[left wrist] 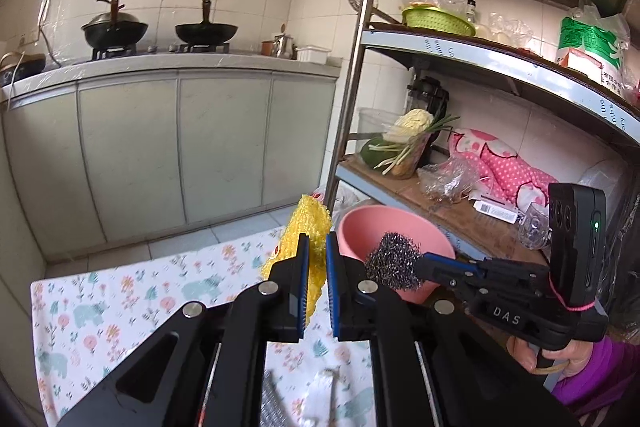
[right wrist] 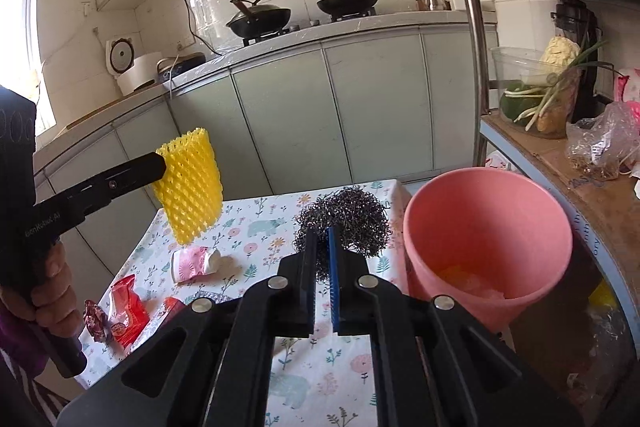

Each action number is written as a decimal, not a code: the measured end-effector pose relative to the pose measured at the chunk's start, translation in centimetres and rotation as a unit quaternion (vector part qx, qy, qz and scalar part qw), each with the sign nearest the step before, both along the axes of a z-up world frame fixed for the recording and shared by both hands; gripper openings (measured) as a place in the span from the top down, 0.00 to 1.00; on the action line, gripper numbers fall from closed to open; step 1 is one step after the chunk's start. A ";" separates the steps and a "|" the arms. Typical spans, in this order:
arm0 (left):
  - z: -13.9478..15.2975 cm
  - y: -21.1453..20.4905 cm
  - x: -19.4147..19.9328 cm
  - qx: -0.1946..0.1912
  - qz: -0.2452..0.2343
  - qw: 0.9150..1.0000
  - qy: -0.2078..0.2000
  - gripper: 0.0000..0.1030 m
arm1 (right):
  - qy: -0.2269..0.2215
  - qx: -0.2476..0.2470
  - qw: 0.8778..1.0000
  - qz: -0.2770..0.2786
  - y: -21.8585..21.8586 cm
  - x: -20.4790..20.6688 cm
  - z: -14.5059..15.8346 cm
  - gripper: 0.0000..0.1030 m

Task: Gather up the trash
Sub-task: 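Carry the yellow net with the left tool over the bucket while the right carries the steel wool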

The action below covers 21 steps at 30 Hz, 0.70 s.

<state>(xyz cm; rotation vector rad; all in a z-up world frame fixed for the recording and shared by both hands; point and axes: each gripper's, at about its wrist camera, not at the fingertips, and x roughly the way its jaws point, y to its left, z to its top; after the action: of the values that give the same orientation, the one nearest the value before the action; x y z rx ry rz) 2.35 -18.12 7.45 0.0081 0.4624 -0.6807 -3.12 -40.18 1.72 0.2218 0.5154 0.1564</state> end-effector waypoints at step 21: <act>-0.6 -14.7 5.5 0.002 -0.093 0.996 -0.005 0.93 | 0.007 -0.002 0.993 -0.121 -8.6 1.9 -2.7 0.94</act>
<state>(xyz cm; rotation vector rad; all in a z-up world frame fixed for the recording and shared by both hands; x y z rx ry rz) 7.85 -32.78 6.82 0.0579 0.4567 -0.8617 -1.24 -48.77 -0.99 0.2802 0.4984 -0.0820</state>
